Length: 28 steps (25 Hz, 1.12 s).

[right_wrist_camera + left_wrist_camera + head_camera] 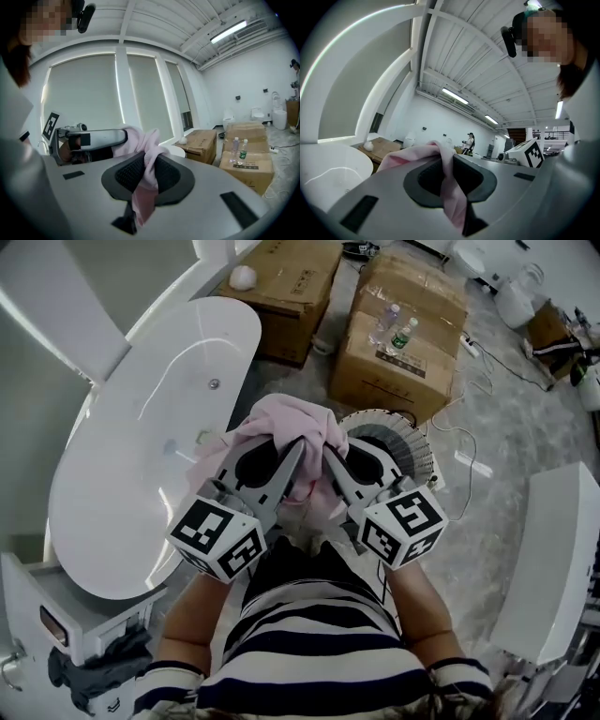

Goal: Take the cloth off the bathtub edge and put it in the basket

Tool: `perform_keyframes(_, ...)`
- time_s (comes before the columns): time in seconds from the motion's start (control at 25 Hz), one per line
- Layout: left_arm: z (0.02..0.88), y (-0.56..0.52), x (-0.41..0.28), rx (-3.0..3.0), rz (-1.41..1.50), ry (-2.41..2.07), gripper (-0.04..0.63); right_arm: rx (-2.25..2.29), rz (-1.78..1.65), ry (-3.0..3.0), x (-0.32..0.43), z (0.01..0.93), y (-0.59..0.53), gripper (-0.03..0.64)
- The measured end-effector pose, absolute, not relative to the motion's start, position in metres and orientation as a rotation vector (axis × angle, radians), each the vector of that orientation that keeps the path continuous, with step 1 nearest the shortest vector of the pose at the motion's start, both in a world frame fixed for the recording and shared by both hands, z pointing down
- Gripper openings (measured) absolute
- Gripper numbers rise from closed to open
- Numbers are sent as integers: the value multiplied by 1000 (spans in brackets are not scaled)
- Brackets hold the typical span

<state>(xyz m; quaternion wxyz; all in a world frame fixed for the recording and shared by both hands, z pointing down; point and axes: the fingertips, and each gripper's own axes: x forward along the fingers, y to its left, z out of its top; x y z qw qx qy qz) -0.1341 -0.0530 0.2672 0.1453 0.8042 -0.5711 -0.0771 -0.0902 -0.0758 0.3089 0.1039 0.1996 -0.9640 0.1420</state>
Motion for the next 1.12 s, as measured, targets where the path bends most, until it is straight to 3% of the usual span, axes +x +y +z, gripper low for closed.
perform_keyframes(0.48, 253, -107, -84, 2530, -222, -1344, 66, 966, 417, -2796, -38, 294, -119, 72)
perform_keyframes(1.12, 217, -195, 6, 2687, -212, -1184, 64, 1104, 327, -2857, 53, 259, -205, 72)
